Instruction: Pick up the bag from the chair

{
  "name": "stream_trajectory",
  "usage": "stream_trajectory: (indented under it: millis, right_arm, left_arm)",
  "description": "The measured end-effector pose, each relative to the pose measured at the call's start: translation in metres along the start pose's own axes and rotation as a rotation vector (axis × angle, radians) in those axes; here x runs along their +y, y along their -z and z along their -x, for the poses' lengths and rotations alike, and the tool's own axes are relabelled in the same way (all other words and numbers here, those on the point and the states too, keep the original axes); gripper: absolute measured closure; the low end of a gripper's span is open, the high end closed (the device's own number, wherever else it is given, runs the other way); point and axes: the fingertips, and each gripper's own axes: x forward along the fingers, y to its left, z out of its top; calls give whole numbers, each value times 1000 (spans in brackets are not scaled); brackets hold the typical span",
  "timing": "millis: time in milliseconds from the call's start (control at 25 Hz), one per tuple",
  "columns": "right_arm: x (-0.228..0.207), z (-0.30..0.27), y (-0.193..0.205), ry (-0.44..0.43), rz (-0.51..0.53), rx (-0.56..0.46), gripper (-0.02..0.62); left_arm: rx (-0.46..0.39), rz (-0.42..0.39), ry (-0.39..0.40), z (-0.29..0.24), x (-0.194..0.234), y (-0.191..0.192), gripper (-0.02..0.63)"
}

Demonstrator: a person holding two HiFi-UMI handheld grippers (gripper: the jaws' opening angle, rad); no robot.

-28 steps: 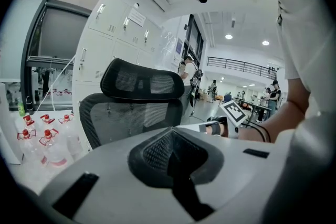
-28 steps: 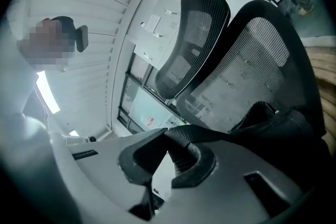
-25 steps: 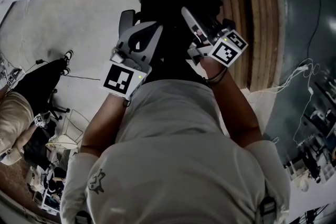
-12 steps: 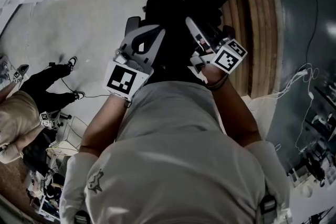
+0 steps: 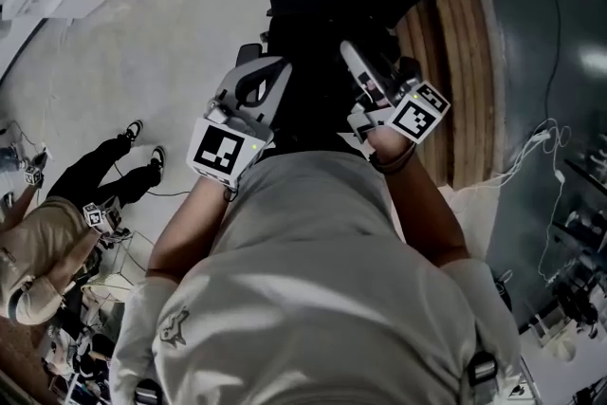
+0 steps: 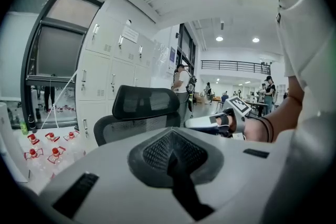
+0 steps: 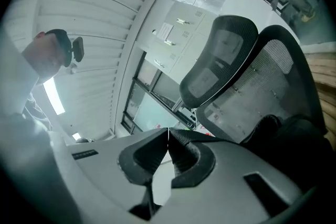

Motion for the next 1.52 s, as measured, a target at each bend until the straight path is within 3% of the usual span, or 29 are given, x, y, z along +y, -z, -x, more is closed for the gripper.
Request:
stream_trajectory:
  millis: [480, 720, 1120, 1520]
  right_arm:
    - [78, 23, 14, 22, 39, -65, 562]
    - [133, 67, 30, 25, 84, -110, 563]
    - [158, 78, 29, 23, 97, -113, 563]
    - [184, 89, 30, -46, 75, -43, 562]
  left_arm:
    - [-70, -30, 28, 79, -14, -16, 598]
    - [-114, -75, 60, 127, -65, -16, 598]
    - [-135, -106, 78, 133, -73, -24, 598]
    - [-153, -108, -8, 135, -86, -33, 598]
